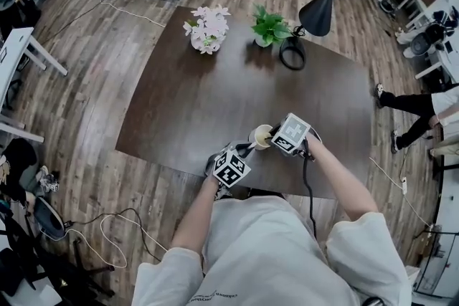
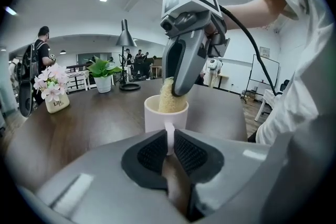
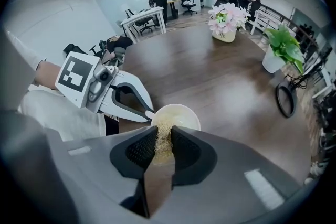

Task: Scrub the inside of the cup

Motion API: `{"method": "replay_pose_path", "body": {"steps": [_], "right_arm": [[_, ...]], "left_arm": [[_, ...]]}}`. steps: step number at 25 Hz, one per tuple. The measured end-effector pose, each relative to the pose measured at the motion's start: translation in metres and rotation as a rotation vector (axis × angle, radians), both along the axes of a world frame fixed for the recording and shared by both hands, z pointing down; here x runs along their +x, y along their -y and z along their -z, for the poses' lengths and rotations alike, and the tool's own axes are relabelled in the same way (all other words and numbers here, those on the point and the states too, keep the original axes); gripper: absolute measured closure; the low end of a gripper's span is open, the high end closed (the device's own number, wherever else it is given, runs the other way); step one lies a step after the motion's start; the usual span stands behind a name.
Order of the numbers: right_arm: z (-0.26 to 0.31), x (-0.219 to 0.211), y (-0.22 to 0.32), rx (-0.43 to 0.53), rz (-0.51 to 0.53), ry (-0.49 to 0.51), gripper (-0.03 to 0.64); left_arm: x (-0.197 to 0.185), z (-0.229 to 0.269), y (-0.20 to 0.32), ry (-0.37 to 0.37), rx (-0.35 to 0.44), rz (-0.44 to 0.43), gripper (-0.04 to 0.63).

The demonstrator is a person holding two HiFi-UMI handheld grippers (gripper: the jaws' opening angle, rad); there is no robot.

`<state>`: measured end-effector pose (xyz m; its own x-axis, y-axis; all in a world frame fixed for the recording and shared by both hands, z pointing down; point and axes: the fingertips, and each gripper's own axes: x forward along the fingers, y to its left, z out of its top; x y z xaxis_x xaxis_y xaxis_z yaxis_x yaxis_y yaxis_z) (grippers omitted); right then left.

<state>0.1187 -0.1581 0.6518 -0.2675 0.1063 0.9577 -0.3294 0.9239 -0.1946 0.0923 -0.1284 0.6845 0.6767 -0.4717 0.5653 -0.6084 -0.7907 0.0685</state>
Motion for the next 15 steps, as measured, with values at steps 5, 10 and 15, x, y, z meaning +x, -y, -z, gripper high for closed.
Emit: {"method": "replay_pose_path", "body": {"steps": [5,10,15], "right_arm": [[-0.013,-0.003,-0.003,-0.047,0.015,-0.039,0.52],[-0.024,-0.005,-0.008,-0.091,0.047,-0.068,0.52],[-0.027,-0.005,-0.012,-0.14,0.053,-0.082,0.522]], "left_arm": [[0.003,0.001,-0.002,0.01,-0.001,0.005,0.555],[0.004,0.0,-0.004,0.022,-0.008,0.02,0.555],[0.006,0.0,-0.006,0.025,-0.008,0.031,0.555]]}}
